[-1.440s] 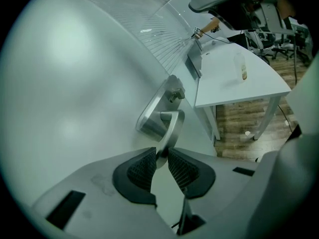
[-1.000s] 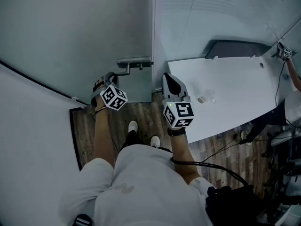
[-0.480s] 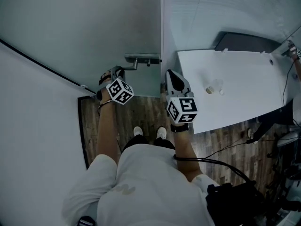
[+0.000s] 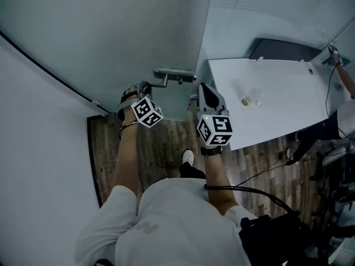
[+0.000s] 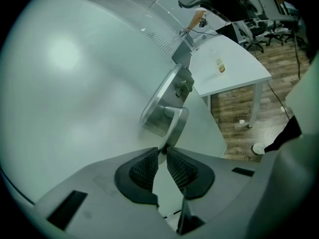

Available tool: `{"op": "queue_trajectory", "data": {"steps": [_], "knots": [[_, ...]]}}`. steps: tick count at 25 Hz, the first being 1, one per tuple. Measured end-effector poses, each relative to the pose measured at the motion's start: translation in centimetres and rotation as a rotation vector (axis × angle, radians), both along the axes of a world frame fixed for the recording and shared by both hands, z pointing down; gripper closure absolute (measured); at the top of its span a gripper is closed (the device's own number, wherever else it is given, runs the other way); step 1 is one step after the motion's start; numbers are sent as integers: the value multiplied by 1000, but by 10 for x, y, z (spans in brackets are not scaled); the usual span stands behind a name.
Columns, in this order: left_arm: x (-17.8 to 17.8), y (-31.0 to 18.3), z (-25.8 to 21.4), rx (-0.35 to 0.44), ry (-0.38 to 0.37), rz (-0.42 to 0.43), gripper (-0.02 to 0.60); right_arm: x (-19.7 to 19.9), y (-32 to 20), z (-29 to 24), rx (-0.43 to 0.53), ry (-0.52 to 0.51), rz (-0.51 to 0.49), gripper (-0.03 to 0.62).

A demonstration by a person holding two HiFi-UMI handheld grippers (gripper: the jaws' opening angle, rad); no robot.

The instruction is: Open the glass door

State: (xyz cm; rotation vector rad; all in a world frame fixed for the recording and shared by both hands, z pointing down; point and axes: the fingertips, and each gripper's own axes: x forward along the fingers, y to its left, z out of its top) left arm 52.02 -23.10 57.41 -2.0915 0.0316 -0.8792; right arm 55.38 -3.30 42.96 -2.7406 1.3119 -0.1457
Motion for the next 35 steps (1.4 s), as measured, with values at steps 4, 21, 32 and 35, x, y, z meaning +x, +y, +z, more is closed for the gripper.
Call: {"op": "queue_trajectory", "data": {"steps": [4, 21, 32, 35], "knots": [[-19, 5, -3, 1, 23, 13, 525, -47, -10, 3, -37, 2, -32, 594], [-101, 25, -1, -38, 106, 2, 544, -160, 29, 6, -122, 67, 19, 594], [-235, 86, 119, -279, 40, -22, 581, -215, 49, 25, -162, 110, -14, 594], [-259, 95, 113, -421, 128, -131, 581, -200, 52, 21, -149, 136, -61, 594]]}}
